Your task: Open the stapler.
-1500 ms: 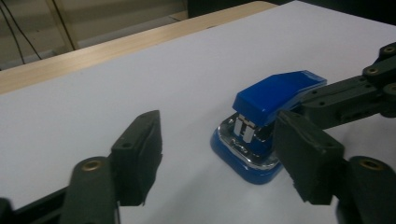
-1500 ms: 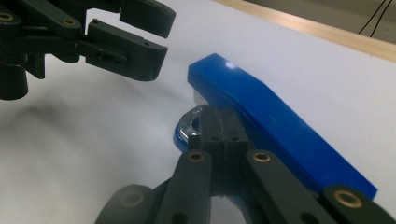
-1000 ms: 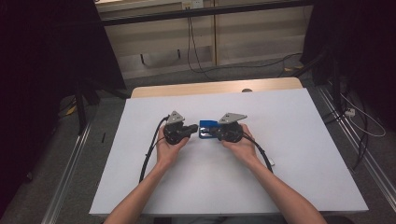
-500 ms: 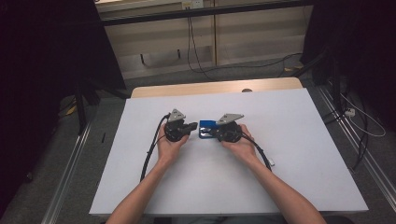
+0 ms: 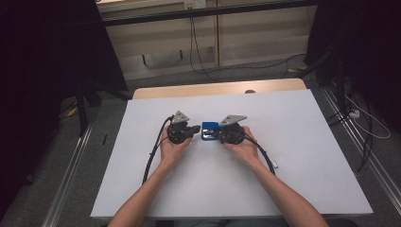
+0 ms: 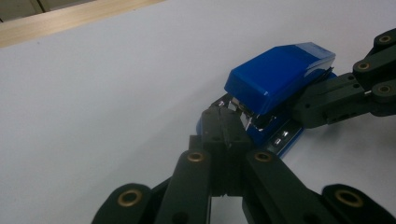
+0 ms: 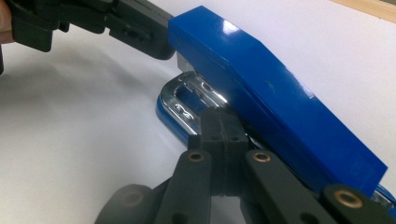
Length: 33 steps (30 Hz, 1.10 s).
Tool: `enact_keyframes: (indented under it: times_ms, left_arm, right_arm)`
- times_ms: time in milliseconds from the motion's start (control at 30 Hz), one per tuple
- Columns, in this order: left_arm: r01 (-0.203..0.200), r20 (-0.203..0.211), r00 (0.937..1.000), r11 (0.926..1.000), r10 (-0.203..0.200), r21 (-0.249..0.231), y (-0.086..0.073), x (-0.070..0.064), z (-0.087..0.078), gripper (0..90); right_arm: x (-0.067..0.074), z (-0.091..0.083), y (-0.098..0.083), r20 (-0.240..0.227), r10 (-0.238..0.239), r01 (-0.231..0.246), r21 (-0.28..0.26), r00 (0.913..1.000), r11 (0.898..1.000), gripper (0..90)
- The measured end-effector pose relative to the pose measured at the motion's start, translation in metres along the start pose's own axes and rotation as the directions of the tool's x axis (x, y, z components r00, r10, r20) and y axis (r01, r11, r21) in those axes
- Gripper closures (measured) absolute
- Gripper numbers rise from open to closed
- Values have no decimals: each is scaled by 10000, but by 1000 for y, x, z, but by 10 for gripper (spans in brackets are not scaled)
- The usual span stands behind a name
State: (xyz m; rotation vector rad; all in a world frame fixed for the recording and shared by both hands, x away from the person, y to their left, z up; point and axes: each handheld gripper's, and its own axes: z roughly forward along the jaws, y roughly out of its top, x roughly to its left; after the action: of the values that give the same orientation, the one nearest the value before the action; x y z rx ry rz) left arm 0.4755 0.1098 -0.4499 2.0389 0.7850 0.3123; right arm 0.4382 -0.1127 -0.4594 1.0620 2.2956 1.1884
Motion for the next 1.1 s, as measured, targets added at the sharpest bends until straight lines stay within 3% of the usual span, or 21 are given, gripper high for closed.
enact_keyframes:
  times_ms: [200, 467, 567, 1100]
  left_arm:
    - [-112, -157, 9998, 9999, 111, -64, 3, -3, 0, 900]
    - [-282, -54, 9996, 9996, 283, 58, 3, -5, 3, 900]
    - [-535, -143, 9985, 9985, 537, 150, 5, -7, 3, 900]
    - [-352, 32, 9994, 9986, 353, -392, 9, -8, -1, 900]
  right_arm:
    - [1, 0, 0, 43, -53, 53, -4, 10000, 10000, 900]
    - [1, 0, 0, 41, -33, 33, -1, 10000, 10000, 900]
    - [0, 0, 0, 31, -5, 5, -2, 10000, 10000, 900]
    - [0, 0, 0, 0, 34, -34, -4, 10000, 10000, 900]
